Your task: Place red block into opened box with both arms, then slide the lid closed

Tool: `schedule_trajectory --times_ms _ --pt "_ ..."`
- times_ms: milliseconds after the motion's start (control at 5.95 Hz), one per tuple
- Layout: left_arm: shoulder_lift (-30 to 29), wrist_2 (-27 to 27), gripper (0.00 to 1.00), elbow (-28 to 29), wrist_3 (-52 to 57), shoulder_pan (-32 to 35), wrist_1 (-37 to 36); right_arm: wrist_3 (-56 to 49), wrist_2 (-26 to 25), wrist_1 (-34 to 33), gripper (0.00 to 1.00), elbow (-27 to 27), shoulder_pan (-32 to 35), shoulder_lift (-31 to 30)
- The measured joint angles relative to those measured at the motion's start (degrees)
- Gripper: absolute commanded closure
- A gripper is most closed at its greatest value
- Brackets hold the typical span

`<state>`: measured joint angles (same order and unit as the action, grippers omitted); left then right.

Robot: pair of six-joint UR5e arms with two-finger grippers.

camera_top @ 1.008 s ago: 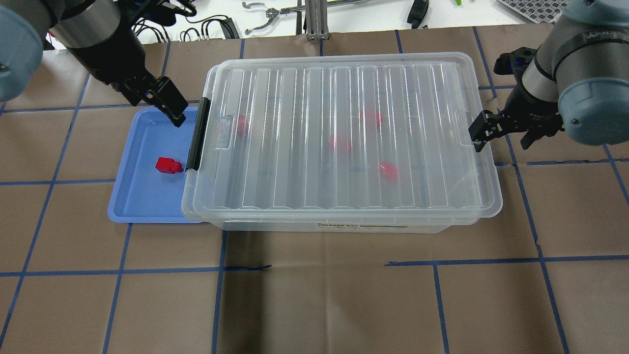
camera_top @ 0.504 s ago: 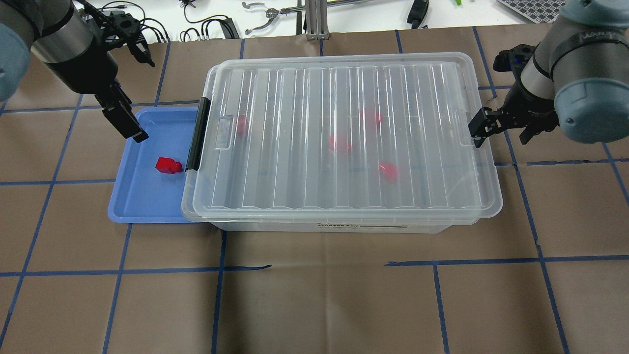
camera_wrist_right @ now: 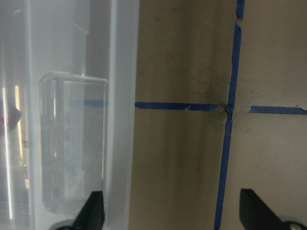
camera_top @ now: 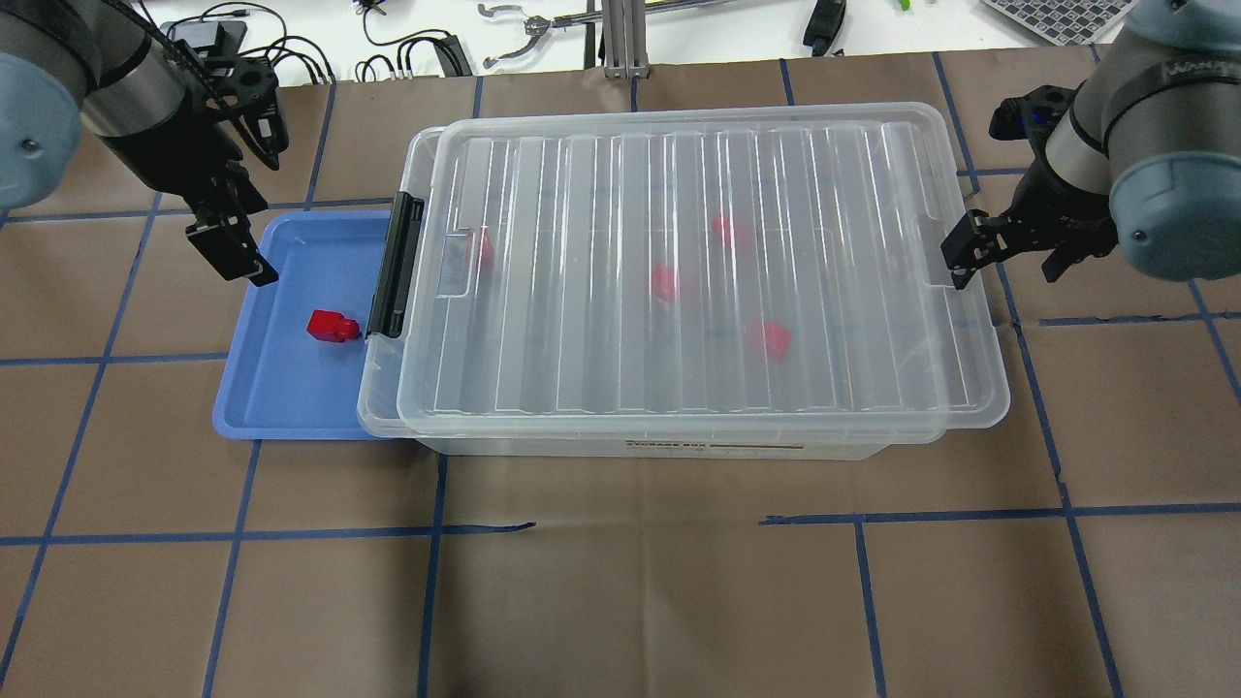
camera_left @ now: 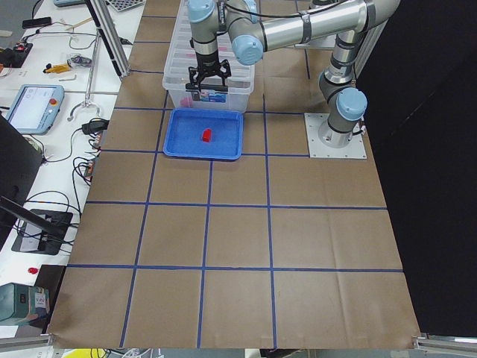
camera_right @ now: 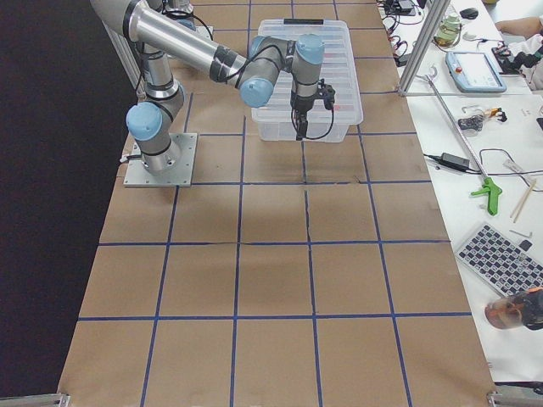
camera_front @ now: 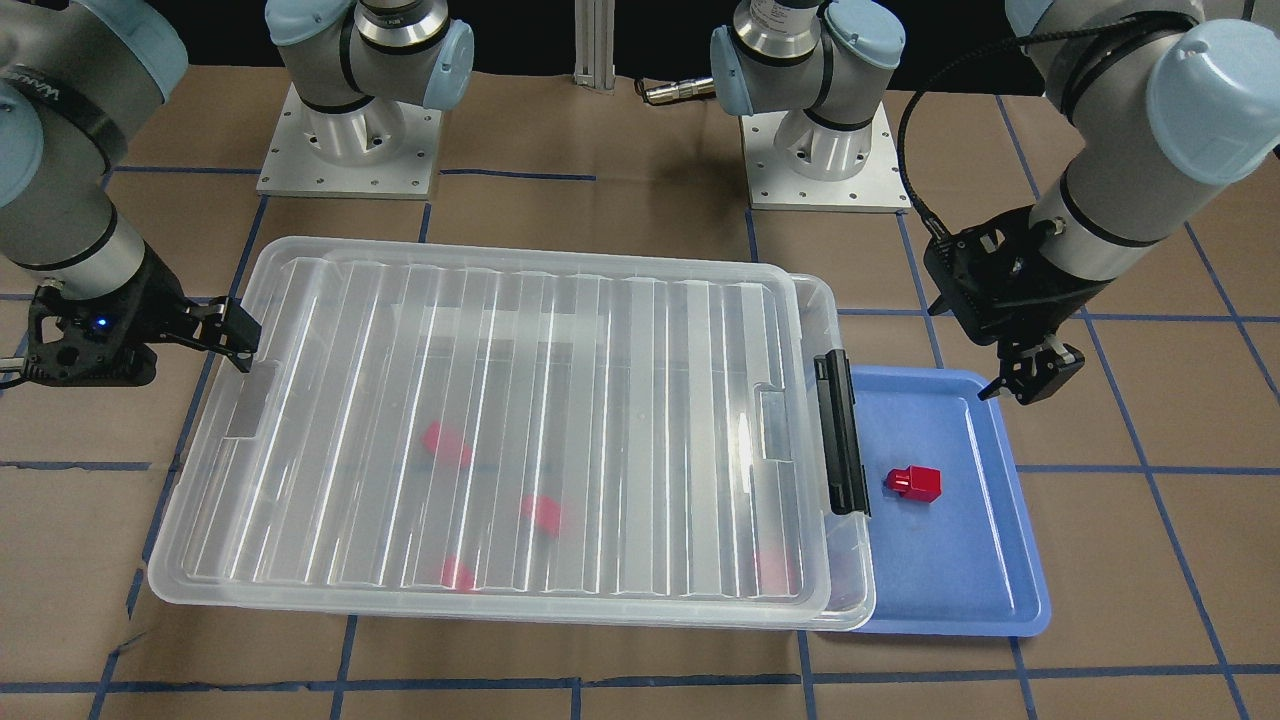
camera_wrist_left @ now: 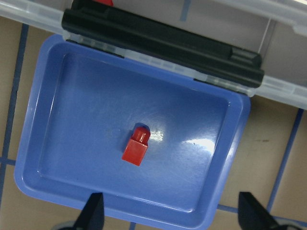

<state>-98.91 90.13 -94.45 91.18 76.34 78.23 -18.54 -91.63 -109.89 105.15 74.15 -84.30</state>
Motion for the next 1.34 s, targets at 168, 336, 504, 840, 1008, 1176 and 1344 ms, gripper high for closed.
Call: schedule_trajectory --times_ms 168,336,504,840,1008,1176,1344 --pt "-2.0 0.0 0.03 -1.4 4.1 -0.5 -3.9 -0.6 -0.2 0.0 0.0 0.0 -0.6 0.0" --pt "-4.2 0.0 0.03 -2.0 7.9 -0.6 -6.3 -1.4 -0.4 0.0 0.0 0.0 -1.9 0.0" --pt "-5.9 0.1 0.03 -2.2 11.8 -0.7 -7.3 -2.4 -0.6 0.0 0.0 0.0 -3.3 0.0" --pt "-9.6 0.1 0.03 -2.5 16.8 -1.1 -9.7 -3.1 -0.8 0.0 0.0 0.2 -4.7 0.0" --pt "-11.5 0.1 0.03 -3.3 18.0 -1.1 -11.1 -3.2 -1.0 0.1 0.0 0.3 -5.0 0.0" --pt "-12.7 0.1 0.03 -4.9 18.6 -1.2 -13.3 -3.7 -1.0 0.1 0.0 0.3 -6.1 0.0" --pt "-13.4 0.2 0.03 -7.1 18.8 -1.2 -16.4 -4.9 -1.1 0.1 0.0 0.3 -7.4 0.0"
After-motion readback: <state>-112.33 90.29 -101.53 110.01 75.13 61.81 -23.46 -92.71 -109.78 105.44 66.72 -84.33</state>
